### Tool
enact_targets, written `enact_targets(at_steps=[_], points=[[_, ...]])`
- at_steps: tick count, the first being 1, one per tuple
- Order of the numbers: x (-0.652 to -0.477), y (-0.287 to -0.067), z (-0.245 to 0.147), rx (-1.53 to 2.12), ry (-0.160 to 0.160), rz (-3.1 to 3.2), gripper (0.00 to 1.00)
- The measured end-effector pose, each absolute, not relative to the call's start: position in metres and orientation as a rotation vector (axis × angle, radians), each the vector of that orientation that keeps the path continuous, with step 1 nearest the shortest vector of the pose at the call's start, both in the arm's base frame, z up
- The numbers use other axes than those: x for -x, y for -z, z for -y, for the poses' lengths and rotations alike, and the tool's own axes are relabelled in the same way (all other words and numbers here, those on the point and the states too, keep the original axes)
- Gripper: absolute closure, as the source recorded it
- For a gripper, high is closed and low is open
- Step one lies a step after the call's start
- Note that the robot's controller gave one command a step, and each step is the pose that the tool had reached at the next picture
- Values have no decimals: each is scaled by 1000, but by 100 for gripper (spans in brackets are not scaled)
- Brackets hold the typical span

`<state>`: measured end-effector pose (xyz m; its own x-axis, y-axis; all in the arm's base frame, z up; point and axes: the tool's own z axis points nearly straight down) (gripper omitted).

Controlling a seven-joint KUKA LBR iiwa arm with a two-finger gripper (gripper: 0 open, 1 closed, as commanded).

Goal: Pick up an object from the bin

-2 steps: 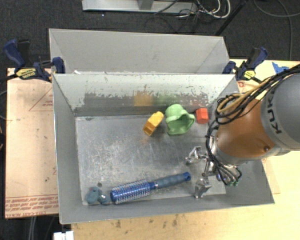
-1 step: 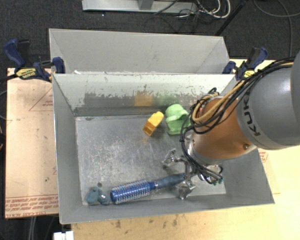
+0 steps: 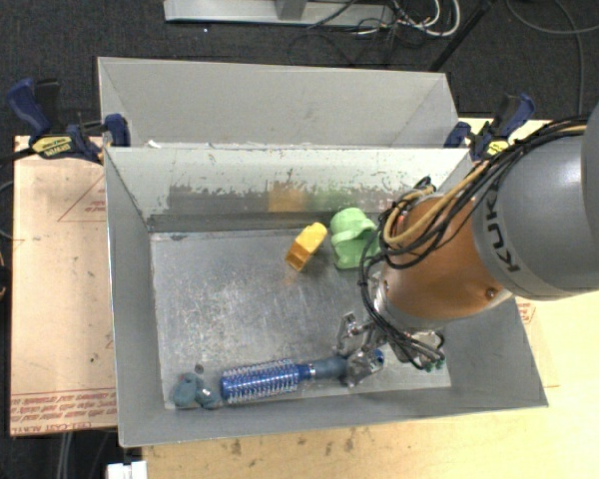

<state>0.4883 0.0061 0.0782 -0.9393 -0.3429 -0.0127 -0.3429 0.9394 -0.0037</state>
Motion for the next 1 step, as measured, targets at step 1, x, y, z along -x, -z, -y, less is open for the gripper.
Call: enact_targets(at_steps=[1], points=[[-508, -291, -15, 659, 3, -3061, 100]])
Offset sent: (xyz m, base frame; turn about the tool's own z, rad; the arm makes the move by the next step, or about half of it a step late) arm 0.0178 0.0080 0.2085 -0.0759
